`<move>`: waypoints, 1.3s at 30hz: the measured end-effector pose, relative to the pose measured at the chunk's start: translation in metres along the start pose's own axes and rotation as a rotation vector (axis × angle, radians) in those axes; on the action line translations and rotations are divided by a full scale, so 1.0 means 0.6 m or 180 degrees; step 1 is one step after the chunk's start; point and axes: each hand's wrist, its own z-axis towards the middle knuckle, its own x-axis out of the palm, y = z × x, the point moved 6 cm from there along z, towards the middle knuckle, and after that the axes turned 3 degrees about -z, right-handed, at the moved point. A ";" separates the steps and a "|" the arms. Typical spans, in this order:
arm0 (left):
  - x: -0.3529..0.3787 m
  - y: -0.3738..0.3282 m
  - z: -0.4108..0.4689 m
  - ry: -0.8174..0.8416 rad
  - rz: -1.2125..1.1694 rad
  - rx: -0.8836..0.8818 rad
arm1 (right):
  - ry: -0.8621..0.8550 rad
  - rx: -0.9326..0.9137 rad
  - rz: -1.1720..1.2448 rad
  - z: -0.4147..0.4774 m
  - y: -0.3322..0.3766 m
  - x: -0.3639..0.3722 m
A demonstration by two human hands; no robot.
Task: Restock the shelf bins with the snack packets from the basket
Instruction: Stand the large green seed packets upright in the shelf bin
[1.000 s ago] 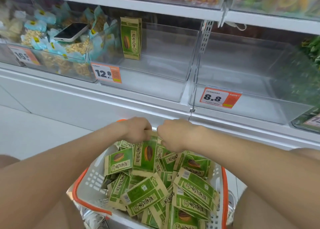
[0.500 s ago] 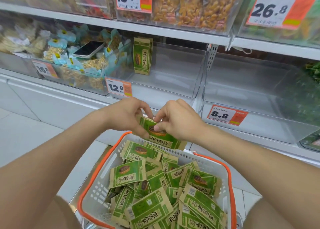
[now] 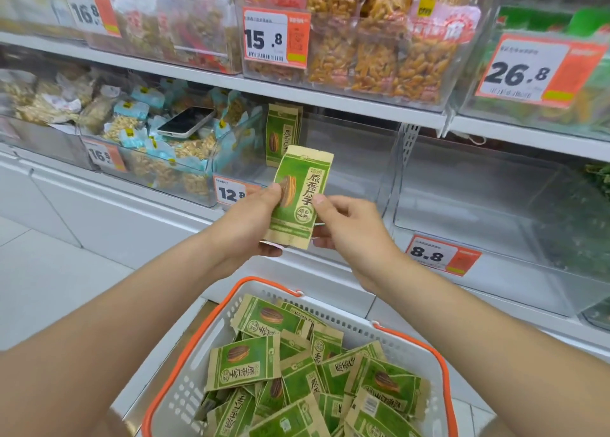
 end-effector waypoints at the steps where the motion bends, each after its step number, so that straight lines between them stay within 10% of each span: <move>1: 0.000 0.003 0.003 -0.0073 -0.0024 -0.0050 | -0.0002 0.0002 0.0104 0.002 -0.001 0.001; 10: -0.044 -0.043 0.039 0.0105 0.0466 0.0431 | 0.0037 -0.0218 0.0175 0.054 0.022 0.016; 19: -0.109 -0.074 0.104 -0.0912 0.4310 0.1633 | -0.0636 -0.0197 -0.0219 0.221 0.030 0.005; 30: -0.113 -0.065 0.146 -0.0871 0.4474 0.1943 | -0.1040 -0.0327 -0.2378 0.419 0.030 0.086; 39: -0.121 -0.060 0.161 -0.1106 0.4216 0.2034 | -0.1336 -0.0011 -0.2715 0.472 0.031 0.107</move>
